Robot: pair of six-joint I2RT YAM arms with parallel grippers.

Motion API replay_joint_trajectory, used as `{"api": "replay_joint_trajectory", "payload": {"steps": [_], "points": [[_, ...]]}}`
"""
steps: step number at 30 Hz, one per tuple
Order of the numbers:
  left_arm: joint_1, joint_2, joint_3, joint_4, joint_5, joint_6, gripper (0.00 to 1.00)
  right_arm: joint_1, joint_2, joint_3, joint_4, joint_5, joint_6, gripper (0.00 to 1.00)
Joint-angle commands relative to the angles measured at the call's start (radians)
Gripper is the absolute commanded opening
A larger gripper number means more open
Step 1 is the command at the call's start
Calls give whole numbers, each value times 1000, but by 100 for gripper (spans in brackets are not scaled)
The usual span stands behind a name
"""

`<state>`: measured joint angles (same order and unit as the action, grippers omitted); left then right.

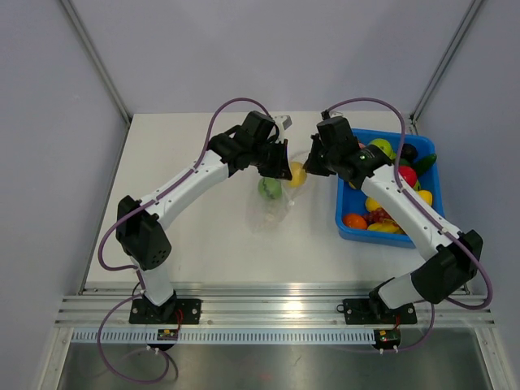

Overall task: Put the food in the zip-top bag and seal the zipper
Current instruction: Place the fake fruit in the zipper food storage bag, then pick up the fake fruit from the bin.

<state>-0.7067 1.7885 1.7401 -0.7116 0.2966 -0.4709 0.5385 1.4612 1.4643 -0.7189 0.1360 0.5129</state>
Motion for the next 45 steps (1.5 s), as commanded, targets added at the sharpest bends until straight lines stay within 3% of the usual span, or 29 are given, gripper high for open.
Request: {"api": "replay_joint_trajectory", "payload": {"steps": [1,5,7,10,16,23,28,33,40,45], "points": [[6,-41,1,63,47,-14,0,11,7,-21,107,-56,55,0],[6,-46,1,67,50,-15,0,11,48,-16,90,-87,52,3],[6,-47,1,67,47,-14,0,9,67,8,40,-81,39,44],[6,-47,-1,64,45,-11,0,9,30,14,-2,0,16,69],[9,-43,-4,66,47,-12,0,-8,-59,28,-93,253,-51,72],[10,-55,-19,66,45,-6,0,-201,-131,-85,-71,347,-194,77],[12,-55,-24,66,52,-3,0,-282,-176,-209,47,364,-352,81],[13,-64,-30,64,47,5,0,-425,-154,-211,-30,355,-317,82],[13,-64,-45,78,65,6,0,-589,-102,-240,-4,341,-254,100],[15,-55,-34,67,72,25,0,-658,-18,-214,50,246,-267,99]]}}
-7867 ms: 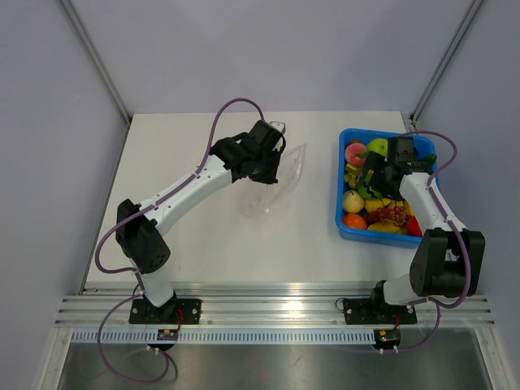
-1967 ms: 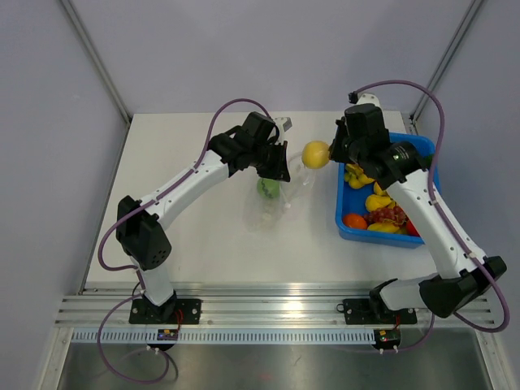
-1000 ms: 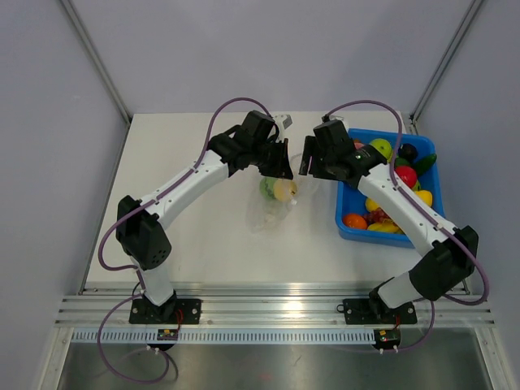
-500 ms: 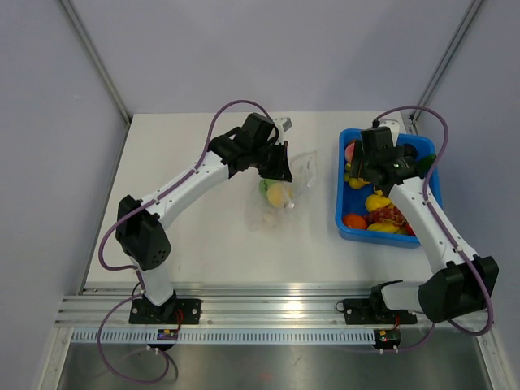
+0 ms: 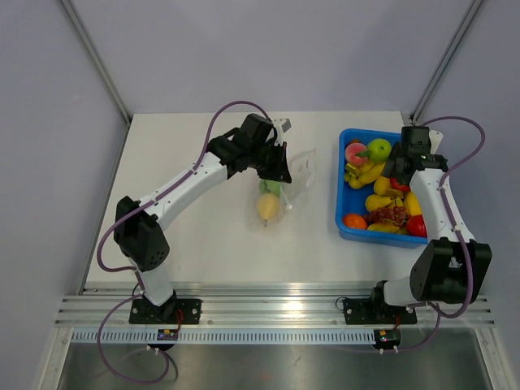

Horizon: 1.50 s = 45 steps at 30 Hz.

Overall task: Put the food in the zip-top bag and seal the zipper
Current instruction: Pick up the fake fruit from the bin.

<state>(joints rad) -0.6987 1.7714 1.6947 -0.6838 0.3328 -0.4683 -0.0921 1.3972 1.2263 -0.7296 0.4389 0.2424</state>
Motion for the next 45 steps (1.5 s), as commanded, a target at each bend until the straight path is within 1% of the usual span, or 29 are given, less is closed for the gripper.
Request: {"api": "replay_joint_trajectory", "payload": {"steps": [1,9,22,24,25,26,27,29,30,33,39,40,41,42,43,44,45], "points": [[7,-38,13,38,38,25,0,-34,62,33,65,-66,-2,99],[10,-20,31,29,54,36,0,-87,184,62,133,-157,-15,99],[10,14,56,18,69,39,0,-92,240,38,228,-193,-34,99],[8,16,62,15,69,40,0,-92,226,33,226,-195,-28,90],[10,14,63,12,69,43,0,-90,218,30,222,-198,-25,83],[10,16,65,12,69,45,0,-92,209,27,216,-203,-22,72],[10,16,65,12,69,45,0,-92,185,25,214,-204,-17,67],[10,16,65,10,69,46,0,-92,154,12,202,-207,-14,63],[10,16,63,12,71,45,0,-92,116,7,194,-209,-8,61],[10,14,59,16,72,43,0,-92,31,-4,165,-244,8,60],[10,17,57,21,77,42,0,-81,-141,-36,113,-403,78,59],[10,17,57,23,77,40,0,-66,-164,-51,110,-426,87,58],[10,20,59,21,78,42,0,-22,-200,-57,108,-425,104,58],[10,19,59,20,80,42,0,17,-214,-57,102,-417,113,58],[10,19,57,20,80,42,0,56,-225,-48,96,-375,124,58],[10,19,56,21,81,42,0,162,-239,-42,85,-346,147,58],[10,19,53,21,81,42,0,205,-244,-33,78,-320,159,58]]}}
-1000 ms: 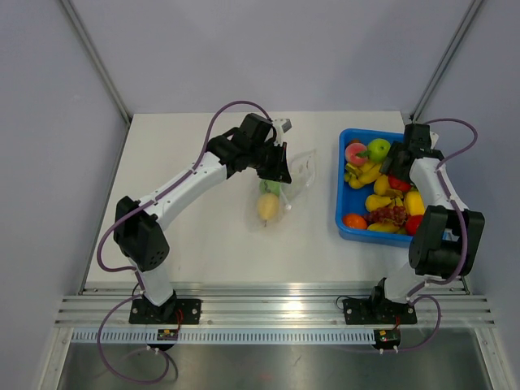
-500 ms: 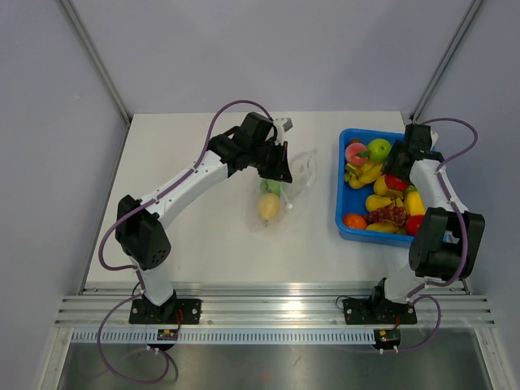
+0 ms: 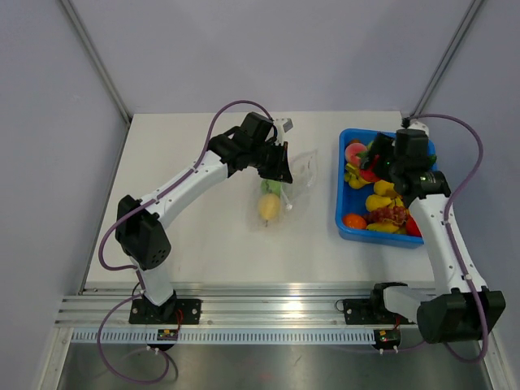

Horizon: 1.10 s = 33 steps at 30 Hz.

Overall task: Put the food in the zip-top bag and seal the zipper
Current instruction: Pick up the fake fruit from the bin, then place the fake fruit in the zipper food storage bag.

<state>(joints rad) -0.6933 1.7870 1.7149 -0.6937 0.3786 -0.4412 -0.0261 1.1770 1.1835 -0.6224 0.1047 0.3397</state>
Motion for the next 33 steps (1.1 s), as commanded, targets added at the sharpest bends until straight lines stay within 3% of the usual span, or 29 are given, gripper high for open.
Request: {"api": "replay_joint_trajectory", "payload": {"steps": [1,7,13,20,26,33], "points": [[5,2,29,28,34,13,0,175,-25,25,-28,29,74,58],[5,-20,9,34,23,15,0,396,6,68,30,15,160,58],[5,-31,9,36,34,13,0,560,163,151,59,91,173,61],[6,-80,-18,59,54,30,0,594,289,189,95,96,188,68],[9,-110,-35,117,102,25,0,594,291,206,69,115,183,100],[11,-101,-31,117,100,15,0,592,202,189,53,174,185,99]]}}
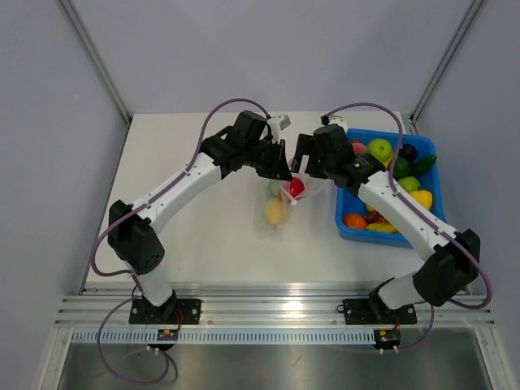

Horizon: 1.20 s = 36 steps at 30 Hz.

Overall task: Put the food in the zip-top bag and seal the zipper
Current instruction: Place the fake fruit in the zipper food storage bag, then adjust the zipper food storage bag at the center of the board.

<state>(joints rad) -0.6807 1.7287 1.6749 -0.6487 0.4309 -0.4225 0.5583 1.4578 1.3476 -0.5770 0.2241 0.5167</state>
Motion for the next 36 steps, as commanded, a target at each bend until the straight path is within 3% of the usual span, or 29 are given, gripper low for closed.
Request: {"api": "replay_joint_trajectory", "payload": {"steps": [1,10,17,19,20,23,24,31,36], "points": [[-2,-46,8,72,45,-5,0,9,-94,10,14,78,5,100],[1,-52,9,69,37,-7,0,5,-128,-73,-47,185,35,86],[6,-52,22,63,35,-2,0,5,-80,-153,-31,141,89,77],[7,-57,20,61,34,2,0,5,-70,-174,-15,118,103,67],[9,-58,20,55,32,4,0,5,-70,-174,-17,115,106,50],[13,-61,11,46,19,13,0,5,-91,-145,-35,151,102,22],[13,-57,12,40,3,19,0,5,-97,-128,-59,162,94,17],[27,-17,20,-19,-95,37,0,5,-99,56,-181,138,-3,1],[92,-27,28,-54,-138,30,0,-1,-111,27,-212,178,-35,0]]}}
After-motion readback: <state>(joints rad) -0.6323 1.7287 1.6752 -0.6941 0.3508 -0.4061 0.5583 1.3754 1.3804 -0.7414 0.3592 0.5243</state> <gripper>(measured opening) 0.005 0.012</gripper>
